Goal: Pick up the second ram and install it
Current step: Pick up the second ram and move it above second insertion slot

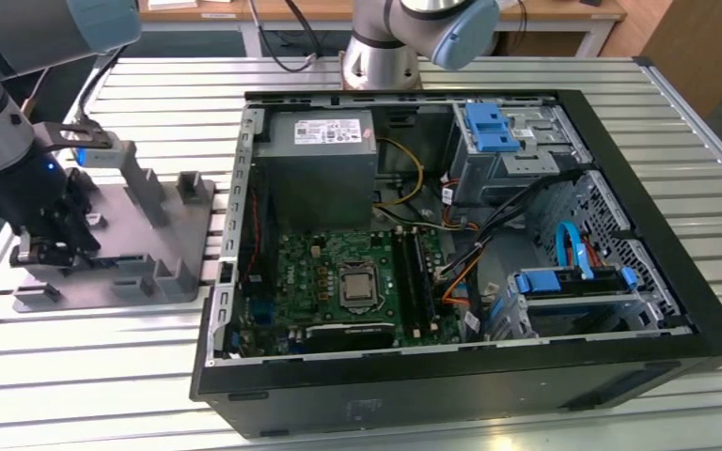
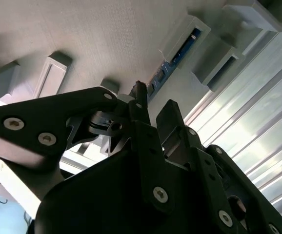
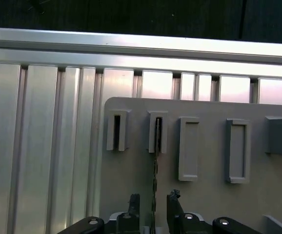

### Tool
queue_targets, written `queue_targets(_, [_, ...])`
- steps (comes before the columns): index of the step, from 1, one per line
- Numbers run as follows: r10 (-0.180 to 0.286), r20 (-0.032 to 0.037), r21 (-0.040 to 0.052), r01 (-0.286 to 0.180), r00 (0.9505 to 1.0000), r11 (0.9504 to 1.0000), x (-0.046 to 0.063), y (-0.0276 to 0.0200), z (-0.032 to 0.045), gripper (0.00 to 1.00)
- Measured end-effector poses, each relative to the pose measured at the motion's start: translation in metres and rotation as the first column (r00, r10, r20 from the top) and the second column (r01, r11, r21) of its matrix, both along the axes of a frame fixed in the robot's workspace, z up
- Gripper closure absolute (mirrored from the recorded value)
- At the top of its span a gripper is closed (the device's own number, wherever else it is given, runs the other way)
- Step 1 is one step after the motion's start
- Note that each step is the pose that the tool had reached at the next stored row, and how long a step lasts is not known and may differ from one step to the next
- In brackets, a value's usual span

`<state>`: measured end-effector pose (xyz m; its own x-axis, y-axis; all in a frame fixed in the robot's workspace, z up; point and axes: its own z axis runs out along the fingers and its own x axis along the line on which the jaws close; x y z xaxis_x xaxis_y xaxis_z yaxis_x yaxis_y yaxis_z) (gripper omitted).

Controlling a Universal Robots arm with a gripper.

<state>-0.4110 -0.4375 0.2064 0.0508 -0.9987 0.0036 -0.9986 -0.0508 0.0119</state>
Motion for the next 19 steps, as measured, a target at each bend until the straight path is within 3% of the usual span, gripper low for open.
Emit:
queue_targets(10, [0.023, -0.0002, -0.0001, -0.023, 0.9997, 0.9997, 0.000, 0.0000, -0.0134, 0.64])
queue_targets(19, [0.023, -0.0002, -0.0001, -0.023, 0.9997, 0.9997, 0.000, 0.0000, -0.0145, 0.64])
